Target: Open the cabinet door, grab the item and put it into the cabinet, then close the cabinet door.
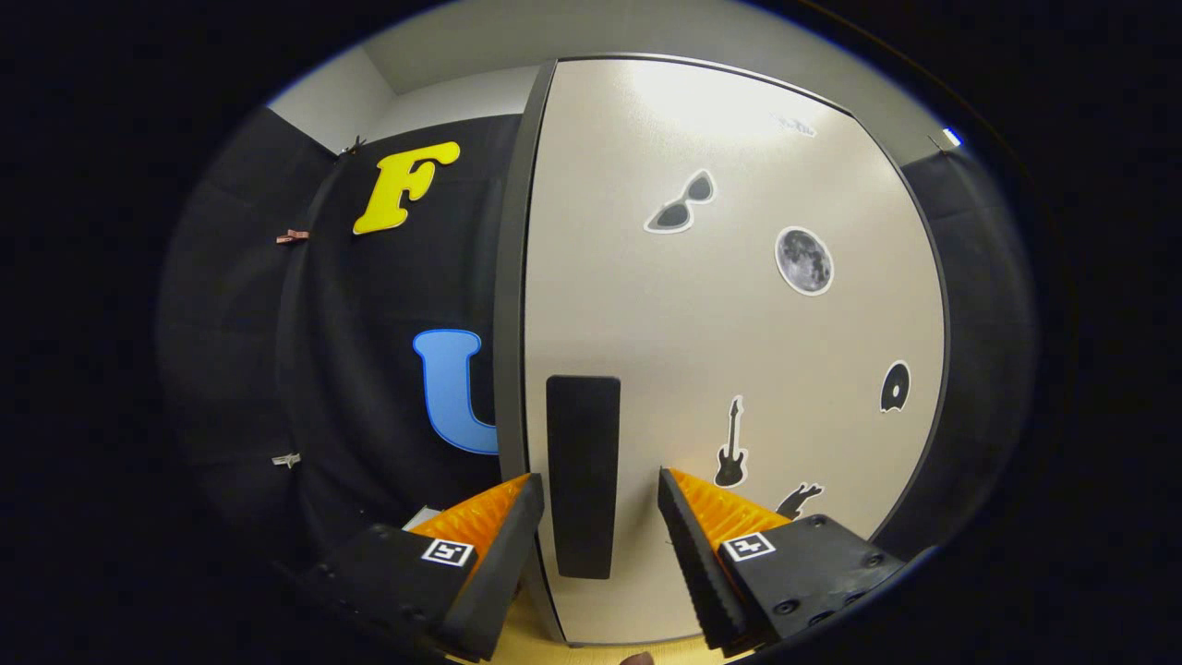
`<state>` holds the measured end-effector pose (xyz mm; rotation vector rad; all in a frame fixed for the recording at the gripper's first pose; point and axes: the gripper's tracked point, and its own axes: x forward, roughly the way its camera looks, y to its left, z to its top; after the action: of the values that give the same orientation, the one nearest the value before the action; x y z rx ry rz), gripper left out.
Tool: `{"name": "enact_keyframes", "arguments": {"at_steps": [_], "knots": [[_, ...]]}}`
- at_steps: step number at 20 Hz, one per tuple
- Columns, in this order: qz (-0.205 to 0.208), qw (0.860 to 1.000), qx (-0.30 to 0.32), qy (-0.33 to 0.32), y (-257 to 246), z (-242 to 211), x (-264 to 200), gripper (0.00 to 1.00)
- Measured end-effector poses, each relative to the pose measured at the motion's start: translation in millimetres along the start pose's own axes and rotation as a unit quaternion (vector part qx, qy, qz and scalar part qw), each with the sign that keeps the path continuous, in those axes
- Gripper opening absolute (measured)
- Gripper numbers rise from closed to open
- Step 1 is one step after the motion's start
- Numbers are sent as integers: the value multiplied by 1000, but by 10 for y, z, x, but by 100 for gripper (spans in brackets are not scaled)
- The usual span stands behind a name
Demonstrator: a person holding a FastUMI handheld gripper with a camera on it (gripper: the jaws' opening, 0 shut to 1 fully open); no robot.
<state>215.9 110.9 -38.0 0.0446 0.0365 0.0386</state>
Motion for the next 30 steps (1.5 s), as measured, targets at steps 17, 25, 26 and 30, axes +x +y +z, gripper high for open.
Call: {"name": "enact_keyframes", "arguments": {"at_steps": [17,25,26,30], "knots": [[24,1000,12,5,42,51,-324,22],[59,998,31,3,-269,86,-1222,22],[61,998,34,1,-328,97,-1355,22],[68,997,39,2,-573,99,-1788,22]]}}
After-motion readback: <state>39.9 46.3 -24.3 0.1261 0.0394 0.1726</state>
